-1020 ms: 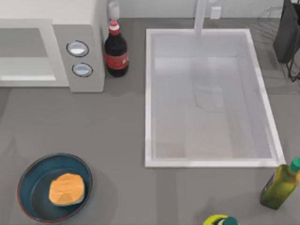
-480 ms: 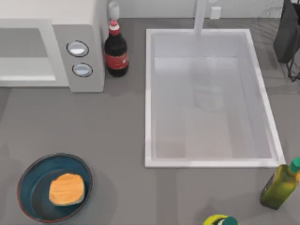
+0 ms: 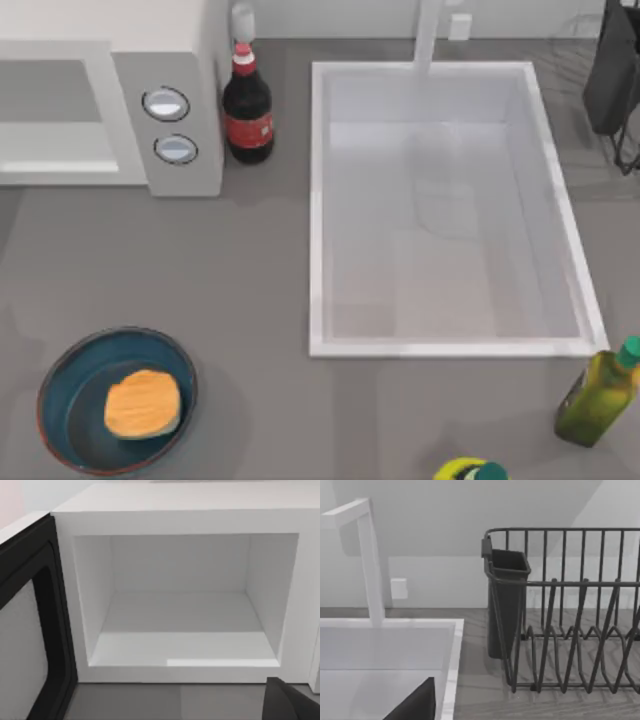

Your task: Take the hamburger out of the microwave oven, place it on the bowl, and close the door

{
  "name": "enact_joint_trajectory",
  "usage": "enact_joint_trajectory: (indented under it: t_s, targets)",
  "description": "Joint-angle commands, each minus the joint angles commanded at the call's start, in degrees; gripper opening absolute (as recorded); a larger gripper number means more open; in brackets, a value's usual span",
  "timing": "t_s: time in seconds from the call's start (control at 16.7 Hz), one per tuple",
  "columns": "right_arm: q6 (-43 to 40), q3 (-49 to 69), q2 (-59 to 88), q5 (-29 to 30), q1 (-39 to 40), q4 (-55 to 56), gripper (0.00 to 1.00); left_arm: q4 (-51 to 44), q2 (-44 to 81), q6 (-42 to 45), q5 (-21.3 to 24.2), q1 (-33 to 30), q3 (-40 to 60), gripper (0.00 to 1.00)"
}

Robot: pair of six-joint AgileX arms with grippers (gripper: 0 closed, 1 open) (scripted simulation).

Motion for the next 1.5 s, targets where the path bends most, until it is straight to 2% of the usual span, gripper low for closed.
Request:
enact_joint_trajectory:
  t_s: [0.3,0.72,1.02,1.26,1.5]
  targets:
    - [0.00,0.00,0.00,0.00,0.00,0.00,1.00,-8.46,18.24,10.58,3.07,7.40,16.13,0.00]
    - [0.00,0.00,0.00,0.00,0.00,0.00,1.00,-24.40,60.39,30.67,6.99,19.56,47.39,0.00]
    - [0.00,0.00,0.00,0.00,0.00,0.00,1.00,-34.26,87.08,43.21,8.13,25.83,67.02,0.00]
    - [0.00,0.00,0.00,0.00,0.00,0.00,1.00,-38.99,98.50,49.28,8.13,28.32,76.41,0.00]
    - [0.00,0.00,0.00,0.00,0.00,0.00,1.00,-39.96,100.69,50.52,8.06,28.77,78.29,0.00]
